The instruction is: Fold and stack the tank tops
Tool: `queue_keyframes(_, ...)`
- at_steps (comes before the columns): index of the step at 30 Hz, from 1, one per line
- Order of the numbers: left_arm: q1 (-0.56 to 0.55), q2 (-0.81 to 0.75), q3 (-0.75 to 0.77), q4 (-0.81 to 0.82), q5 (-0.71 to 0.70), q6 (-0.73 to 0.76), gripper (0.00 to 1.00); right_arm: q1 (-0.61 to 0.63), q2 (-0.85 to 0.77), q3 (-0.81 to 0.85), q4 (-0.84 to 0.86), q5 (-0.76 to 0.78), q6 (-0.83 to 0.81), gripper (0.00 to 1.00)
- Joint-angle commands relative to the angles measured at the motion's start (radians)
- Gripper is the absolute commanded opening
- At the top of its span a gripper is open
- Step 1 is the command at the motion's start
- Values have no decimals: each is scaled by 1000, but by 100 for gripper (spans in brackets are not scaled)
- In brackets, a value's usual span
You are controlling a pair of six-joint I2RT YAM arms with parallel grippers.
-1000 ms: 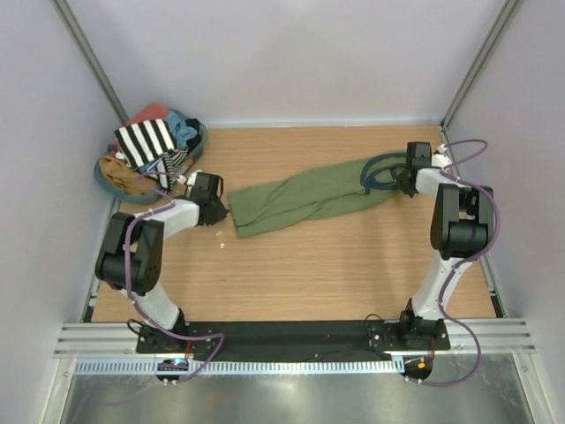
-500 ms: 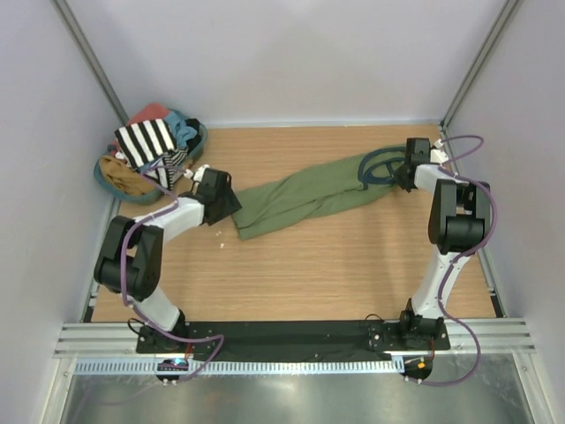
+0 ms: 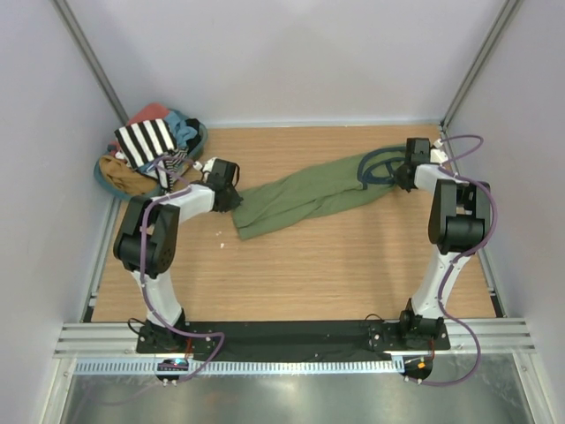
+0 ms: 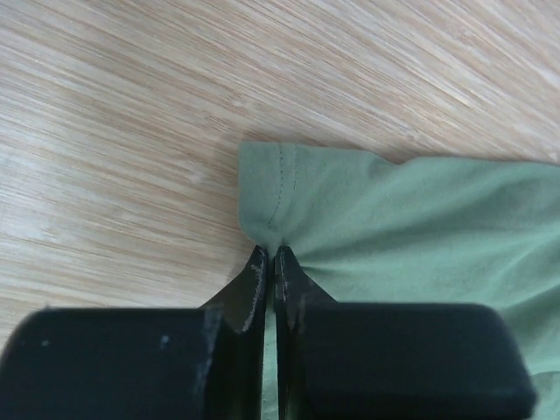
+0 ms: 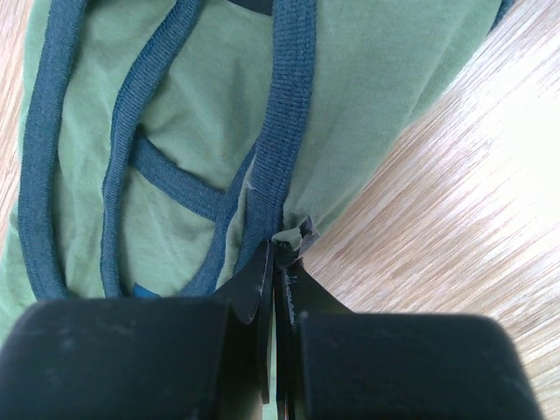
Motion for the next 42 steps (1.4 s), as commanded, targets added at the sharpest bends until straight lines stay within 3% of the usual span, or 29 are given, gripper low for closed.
queue_keyframes(1, 5, 12, -16, -20, -9, 9, 0, 4, -26, 37, 5, -12, -26, 1)
queue_keyframes(4, -8, -48, -85, 0, 5, -4, 0, 2, 14, 61, 30, -52, -42, 1)
queue_keyframes(10, -142, -212, -304, 35, 6, -74, 0, 2, 159, 188, 26, -146, -54, 1)
queue_keyframes(18, -484, -410, -560, 34, -99, -307, 0, 11, 350, 421, 48, -295, -52, 1)
queue_keyframes(25, -865, -314, -522, 13, -198, -468, 3, 30, 543, 720, -17, -428, -78, 2)
queue_keyframes(28, -932, -239, -458, -43, -230, -487, 6, 34, 600, 819, -40, -451, -85, 3)
queue_keyframes(30, -968, -214, -426, -63, -233, -481, 12, 37, 623, 871, -51, -482, -79, 5)
queue_keyframes(33, -1005, -238, -427, -72, -263, -478, 54, 43, 637, 900, -55, -518, -80, 21)
queue_keyframes(34, -1015, -272, -433, -76, -273, -484, 70, 45, 634, 897, -60, -520, -85, 37)
queue_keyframes(35, -1015, -290, -441, -84, -279, -494, 75, 46, 614, 893, -61, -520, -88, 44)
queue_keyframes(37, -1017, -352, -476, -131, -308, -525, 81, 45, 559, 838, -55, -514, -104, 48)
queue_keyframes(42, -1003, -468, -488, -207, -368, -510, 82, 46, 401, 707, -66, -474, -151, 53)
